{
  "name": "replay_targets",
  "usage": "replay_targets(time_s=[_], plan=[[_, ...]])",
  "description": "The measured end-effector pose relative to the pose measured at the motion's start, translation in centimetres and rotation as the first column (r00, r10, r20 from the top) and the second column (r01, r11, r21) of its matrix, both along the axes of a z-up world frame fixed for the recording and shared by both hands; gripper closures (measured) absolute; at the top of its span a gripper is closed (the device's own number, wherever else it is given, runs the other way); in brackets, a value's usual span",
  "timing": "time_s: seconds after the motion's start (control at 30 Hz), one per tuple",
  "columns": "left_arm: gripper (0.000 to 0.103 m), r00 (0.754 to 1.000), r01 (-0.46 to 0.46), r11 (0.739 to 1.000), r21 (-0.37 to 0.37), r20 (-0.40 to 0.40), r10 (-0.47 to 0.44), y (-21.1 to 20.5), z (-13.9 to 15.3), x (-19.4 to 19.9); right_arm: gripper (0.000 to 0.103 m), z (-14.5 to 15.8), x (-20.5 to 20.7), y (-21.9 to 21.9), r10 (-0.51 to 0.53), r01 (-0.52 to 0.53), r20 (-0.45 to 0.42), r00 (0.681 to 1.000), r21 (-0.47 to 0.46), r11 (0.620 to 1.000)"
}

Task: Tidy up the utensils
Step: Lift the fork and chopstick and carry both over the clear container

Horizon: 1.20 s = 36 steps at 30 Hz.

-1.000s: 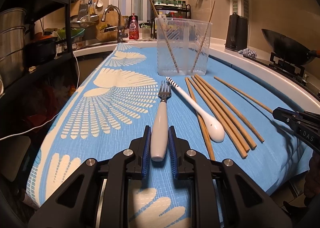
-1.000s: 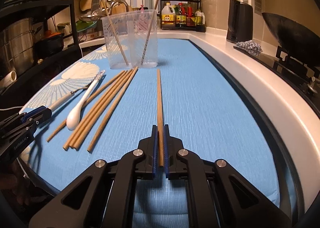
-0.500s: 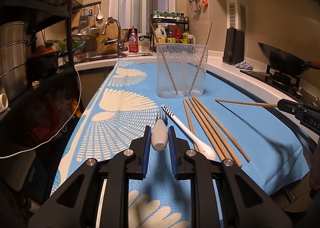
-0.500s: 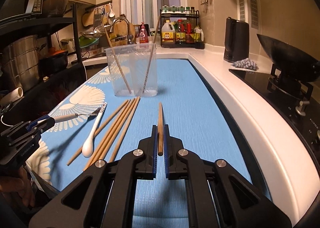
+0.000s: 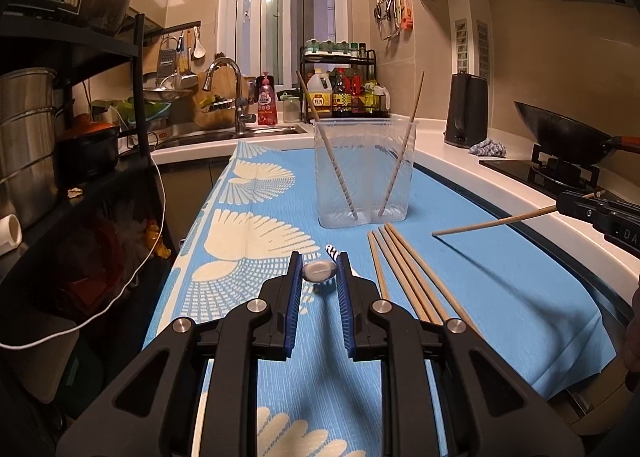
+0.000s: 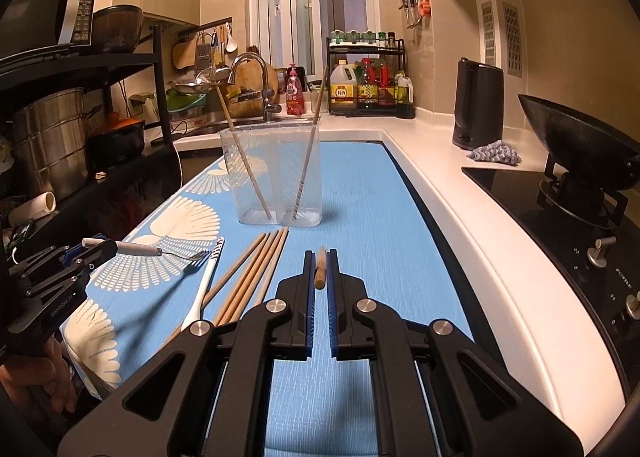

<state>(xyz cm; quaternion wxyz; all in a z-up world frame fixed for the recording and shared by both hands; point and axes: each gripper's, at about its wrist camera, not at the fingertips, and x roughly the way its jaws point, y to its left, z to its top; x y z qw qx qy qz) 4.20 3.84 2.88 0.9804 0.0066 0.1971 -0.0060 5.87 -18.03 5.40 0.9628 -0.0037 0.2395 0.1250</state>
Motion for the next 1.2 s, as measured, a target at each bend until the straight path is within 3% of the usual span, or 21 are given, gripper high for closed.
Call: replay_targets(time_s=[0.63, 1.2], plan=[[0.086, 0.999, 0.028, 1.0, -0.011, -0.036, -0.029, 0.4, 6.0, 3.6, 0.097, 5.3, 2.3, 0.3, 0.032, -0.036, 0.062, 0.998, 0.059, 0.998], [0.086, 0.988, 0.045, 0.994, -0.096, -0.146, -0.059, 0.5, 8.1, 6.6, 0.097, 8.3, 5.6, 1.2, 0.074, -0.073, -0.016, 0.997, 0.051, 0.996]])
